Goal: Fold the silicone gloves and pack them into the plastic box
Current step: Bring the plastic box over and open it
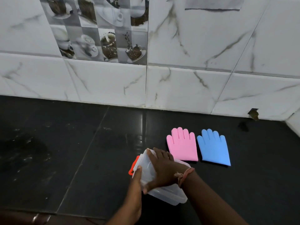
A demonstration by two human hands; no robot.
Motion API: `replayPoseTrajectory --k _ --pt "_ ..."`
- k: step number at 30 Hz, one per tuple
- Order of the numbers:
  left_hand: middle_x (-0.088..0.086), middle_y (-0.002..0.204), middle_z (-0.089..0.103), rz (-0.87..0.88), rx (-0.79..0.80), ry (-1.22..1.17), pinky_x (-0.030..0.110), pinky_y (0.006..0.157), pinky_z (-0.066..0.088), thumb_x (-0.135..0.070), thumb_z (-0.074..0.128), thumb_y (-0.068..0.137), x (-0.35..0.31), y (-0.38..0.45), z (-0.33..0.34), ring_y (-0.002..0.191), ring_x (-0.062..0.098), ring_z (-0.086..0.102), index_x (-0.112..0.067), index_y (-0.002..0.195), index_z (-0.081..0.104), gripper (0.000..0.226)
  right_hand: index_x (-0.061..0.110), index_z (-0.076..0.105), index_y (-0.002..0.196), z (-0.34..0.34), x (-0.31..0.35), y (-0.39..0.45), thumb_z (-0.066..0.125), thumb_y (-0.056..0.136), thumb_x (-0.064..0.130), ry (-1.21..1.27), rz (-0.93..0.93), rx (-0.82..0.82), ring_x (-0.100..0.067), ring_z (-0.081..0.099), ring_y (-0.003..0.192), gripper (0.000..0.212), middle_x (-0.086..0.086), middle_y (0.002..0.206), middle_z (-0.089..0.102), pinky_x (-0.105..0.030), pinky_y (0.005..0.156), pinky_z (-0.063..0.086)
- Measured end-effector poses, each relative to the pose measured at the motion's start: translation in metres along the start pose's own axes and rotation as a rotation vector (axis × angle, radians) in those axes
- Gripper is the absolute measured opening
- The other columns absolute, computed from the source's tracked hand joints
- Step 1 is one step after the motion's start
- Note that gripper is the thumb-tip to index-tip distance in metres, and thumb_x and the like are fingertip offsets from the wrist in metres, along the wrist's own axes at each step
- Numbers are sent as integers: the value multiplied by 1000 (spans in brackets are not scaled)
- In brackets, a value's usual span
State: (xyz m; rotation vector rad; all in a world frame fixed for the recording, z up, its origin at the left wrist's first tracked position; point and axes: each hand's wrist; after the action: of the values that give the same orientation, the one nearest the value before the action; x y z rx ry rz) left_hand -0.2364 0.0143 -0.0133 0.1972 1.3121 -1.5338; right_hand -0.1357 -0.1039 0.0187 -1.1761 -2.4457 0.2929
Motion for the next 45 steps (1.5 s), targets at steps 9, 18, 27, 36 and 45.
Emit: replayPoseTrajectory --k 9,18,27,36,45 --pt "19 103 80 -39 -221 -23 44 68 66 -34 52 105 -11 14 -19 83 35 79 -17 120 71 30 47 -15 147 15 -3 5 75 54 73 32 -191 -70 -32 -3 149 132 7 160 0 -50 116 -9" --pt "22 94 81 -59 -235 -14 38 58 62 4 60 95 -3 22 -19 88 43 76 -9 110 70 22 43 0 150 0 -14 -3 78 56 69 146 -291 -101 -20 5 146 125 13 155 10 -50 122 2" --pt "25 85 77 -2 -304 -1 36 58 60 16 52 92 0 23 -11 71 34 71 7 106 71 25 44 18 145 -11 -19 -5 84 56 62 270 -381 -215 -10 23 137 112 18 148 22 -44 117 25" --pt "28 110 77 83 -363 -60 46 84 64 19 50 93 0 27 -15 90 35 75 -3 106 72 34 28 38 146 -104 -65 -33 78 72 35 1202 -360 -459 -9 45 133 85 8 146 47 -20 103 42" --pt "6 99 82 327 18 58 33 79 61 -38 65 100 -77 9 14 86 20 76 -15 109 80 28 12 48 142 -67 -15 2 47 89 57 2285 -16 -216 -50 41 134 69 -27 145 46 -66 110 28"
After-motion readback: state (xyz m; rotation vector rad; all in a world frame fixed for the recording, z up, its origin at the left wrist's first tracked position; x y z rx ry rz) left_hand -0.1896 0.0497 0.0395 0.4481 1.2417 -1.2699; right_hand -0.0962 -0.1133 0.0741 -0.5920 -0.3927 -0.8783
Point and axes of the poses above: each hand's wrist, its own y-axis towards the middle knuckle, its own z-axis out of the palm, x = y × z
